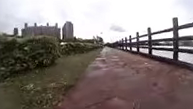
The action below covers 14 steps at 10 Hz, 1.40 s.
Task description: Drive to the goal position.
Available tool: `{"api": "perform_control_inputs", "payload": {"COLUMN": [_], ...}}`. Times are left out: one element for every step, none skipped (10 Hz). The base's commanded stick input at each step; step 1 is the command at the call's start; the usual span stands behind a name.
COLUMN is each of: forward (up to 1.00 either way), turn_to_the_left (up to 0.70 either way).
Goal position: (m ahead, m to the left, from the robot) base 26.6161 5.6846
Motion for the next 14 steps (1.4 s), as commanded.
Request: {"api": "perform_control_inputs", "payload": {"forward": [0.85,0.85,0.85,0.85,0.85,0.85,0.85,0.85,0.85,0.85,0.85,0.85,0.85,0.85], "turn_to_the_left": [-0.33,-0.33,-0.33,-0.03,0.01,0.01,0.01,0.01,0.01,0.01,0.01,0.0,-0.05,-0.2]}}
